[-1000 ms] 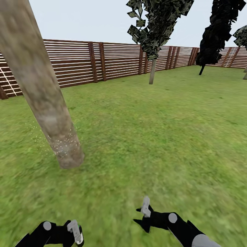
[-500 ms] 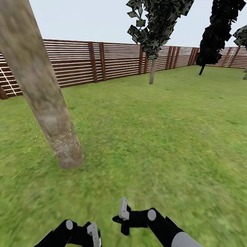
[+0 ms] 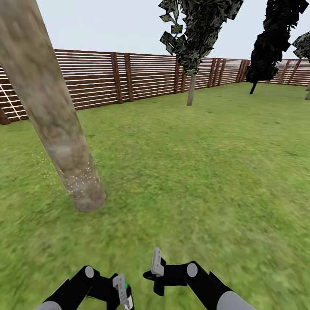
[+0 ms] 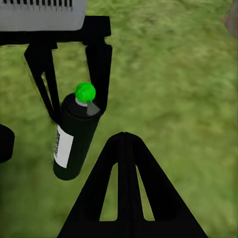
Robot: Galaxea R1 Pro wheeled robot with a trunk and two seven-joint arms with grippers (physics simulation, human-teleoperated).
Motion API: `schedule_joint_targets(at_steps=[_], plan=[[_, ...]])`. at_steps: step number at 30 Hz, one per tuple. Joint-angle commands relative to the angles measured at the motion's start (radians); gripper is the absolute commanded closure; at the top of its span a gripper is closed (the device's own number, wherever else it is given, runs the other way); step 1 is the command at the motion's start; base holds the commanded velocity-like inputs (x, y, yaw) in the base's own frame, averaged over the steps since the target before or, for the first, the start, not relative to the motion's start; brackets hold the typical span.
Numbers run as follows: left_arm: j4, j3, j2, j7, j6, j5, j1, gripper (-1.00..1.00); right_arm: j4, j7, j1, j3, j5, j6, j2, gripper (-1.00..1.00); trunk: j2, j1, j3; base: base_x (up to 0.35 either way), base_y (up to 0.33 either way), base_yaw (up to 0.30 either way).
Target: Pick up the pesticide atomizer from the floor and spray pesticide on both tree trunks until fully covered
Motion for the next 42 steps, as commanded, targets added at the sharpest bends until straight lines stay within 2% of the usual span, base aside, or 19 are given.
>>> schedule_joint_targets(at_steps=[1, 7, 10, 12, 15, 17, 26, 28, 33, 42], plan=[[-0.012, -0.002, 0.000, -0.007, -0.005, -0.003, -0.002, 1.00, 0.000, -0.001, 0.000, 0.000, 0.009, -0.006, -0.001, 1.00, 0.000, 0.000, -0.001, 0.000, 0.000, 0.000], [-0.020, 0.000, -0.011, -0.012, -0.006, 0.002, -0.004, 1.00, 0.000, -0.001, 0.000, 0.000, 0.009, -0.006, -0.002, 1.00, 0.000, 0.000, -0.001, 0.000, 0.000, 0.000], [-0.019, -0.002, -0.011, -0.021, -0.009, 0.041, -0.004, 1.00, 0.000, -0.002, 0.000, 0.000, 0.009, -0.006, -0.002, 1.00, 0.000, 0.000, -0.001, 0.000, 0.000, 0.000], [-0.020, -0.002, -0.011, -0.035, -0.015, 0.048, -0.004, 1.00, 0.000, -0.002, 0.000, 0.000, 0.009, -0.006, -0.004, 1.00, 0.000, 0.000, -0.001, 0.000, 0.000, 0.000], [-0.019, -0.002, -0.013, -0.039, -0.072, 0.050, -0.004, 1.00, 0.000, -0.002, 0.000, 0.000, 0.009, -0.006, -0.006, 1.00, 0.000, 0.000, -0.001, 0.000, 0.000, 0.000], [-0.019, -0.003, -0.013, -0.040, -0.086, 0.050, -0.004, 1.00, 0.000, -0.002, 0.000, 0.000, 0.009, -0.006, -0.007, 1.00, 0.000, 0.000, -0.001, 0.000, 0.000, 0.000], [-0.020, -0.001, -0.027, -0.032, -0.091, 0.050, -0.003, 1.00, 0.000, -0.002, 0.000, -0.001, 0.009, -0.005, -0.008, 1.00, 0.000, 0.000, -0.001, 0.000, 0.000, 0.000], [-0.020, -0.001, -0.042, -0.027, -0.091, 0.050, -0.002, 1.00, 0.000, -0.002, 0.000, -0.001, 0.009, -0.006, -0.008, 1.00, 0.000, 0.000, -0.001, 0.000, 0.000, 0.000], [-0.021, 0.000, -0.059, -0.024, -0.091, 0.050, -0.002, 1.00, 0.000, -0.002, 0.000, -0.001, 0.009, -0.006, -0.008, 1.00, 0.000, 0.000, -0.001, 0.000, 0.000, 0.000], [-0.021, 0.000, -0.065, -0.002, -0.091, 0.055, -0.002, 1.00, 0.000, -0.002, 0.000, -0.001, 0.009, -0.006, -0.008, 1.00, 0.000, 0.000, -0.001, 0.000, 0.000, 0.000]])
